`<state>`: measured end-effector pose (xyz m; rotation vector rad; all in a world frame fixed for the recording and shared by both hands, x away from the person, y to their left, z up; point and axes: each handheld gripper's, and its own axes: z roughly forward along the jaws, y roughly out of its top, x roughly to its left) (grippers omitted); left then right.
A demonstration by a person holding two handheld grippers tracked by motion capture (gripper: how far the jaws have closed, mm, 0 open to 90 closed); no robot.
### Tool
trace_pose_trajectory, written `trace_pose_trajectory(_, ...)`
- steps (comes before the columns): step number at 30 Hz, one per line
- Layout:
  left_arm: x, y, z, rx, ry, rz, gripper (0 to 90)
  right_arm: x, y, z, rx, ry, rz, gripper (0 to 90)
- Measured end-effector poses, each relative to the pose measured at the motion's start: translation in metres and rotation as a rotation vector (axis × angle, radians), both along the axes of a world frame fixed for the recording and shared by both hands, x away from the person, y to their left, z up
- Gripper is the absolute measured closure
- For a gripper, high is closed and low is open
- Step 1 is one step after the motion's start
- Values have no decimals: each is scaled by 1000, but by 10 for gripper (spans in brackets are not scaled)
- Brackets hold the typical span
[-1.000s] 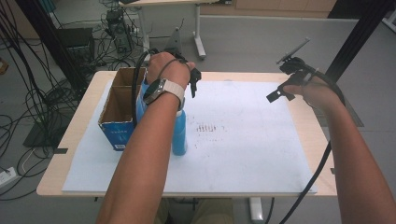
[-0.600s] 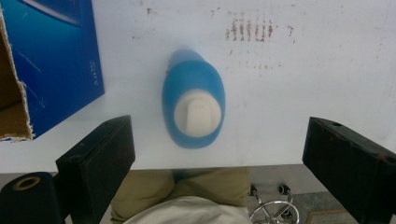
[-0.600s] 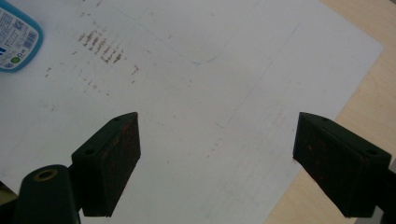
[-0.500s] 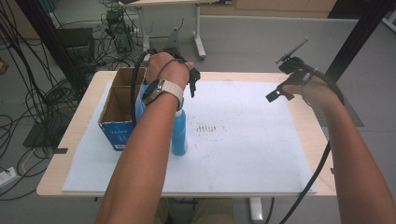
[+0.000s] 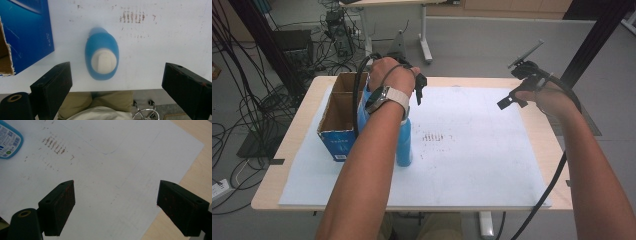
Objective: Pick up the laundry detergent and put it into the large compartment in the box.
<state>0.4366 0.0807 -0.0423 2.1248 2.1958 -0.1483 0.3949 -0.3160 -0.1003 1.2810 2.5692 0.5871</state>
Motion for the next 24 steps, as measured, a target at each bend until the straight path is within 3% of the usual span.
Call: trace_pose_trajectory(24,0,0,-1,1,-3,-1,98,0,1,0,-1,-1,3,148)
